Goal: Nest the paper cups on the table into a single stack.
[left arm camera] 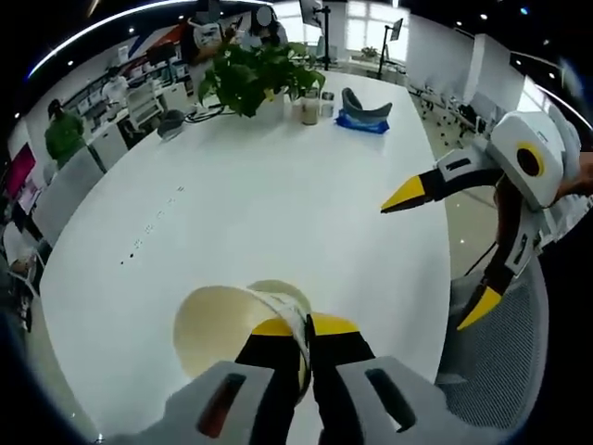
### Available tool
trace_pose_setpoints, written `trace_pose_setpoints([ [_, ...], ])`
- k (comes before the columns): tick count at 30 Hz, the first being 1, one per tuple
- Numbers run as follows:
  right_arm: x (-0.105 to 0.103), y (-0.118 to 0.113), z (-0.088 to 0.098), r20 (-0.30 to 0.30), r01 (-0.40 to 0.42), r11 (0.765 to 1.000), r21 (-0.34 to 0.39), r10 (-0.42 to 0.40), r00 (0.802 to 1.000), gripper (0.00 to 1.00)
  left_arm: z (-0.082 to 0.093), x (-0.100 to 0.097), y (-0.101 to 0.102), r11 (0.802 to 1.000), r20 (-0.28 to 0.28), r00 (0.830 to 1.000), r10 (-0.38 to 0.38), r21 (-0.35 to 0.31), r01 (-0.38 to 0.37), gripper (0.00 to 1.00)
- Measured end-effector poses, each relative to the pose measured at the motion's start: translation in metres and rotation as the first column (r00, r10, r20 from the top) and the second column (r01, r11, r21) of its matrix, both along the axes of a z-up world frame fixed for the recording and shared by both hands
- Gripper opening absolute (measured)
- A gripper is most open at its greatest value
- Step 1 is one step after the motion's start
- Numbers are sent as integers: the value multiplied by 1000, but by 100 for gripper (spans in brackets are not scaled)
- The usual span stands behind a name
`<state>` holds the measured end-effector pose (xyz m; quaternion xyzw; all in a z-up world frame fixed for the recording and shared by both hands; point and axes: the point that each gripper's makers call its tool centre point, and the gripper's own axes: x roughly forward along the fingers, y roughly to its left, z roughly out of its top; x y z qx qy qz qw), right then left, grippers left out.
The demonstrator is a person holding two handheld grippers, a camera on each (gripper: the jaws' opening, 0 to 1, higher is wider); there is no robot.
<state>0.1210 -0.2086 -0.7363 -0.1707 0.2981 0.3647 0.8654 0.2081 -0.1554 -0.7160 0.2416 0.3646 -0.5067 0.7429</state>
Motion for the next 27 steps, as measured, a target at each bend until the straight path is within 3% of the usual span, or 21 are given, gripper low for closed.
trace_pose_setpoints([
  [27, 5, 1, -8, -23, -11, 1000, -6, 11, 1000, 83, -13, -6, -1, 1000, -19, 1000, -18, 23, 19, 4],
])
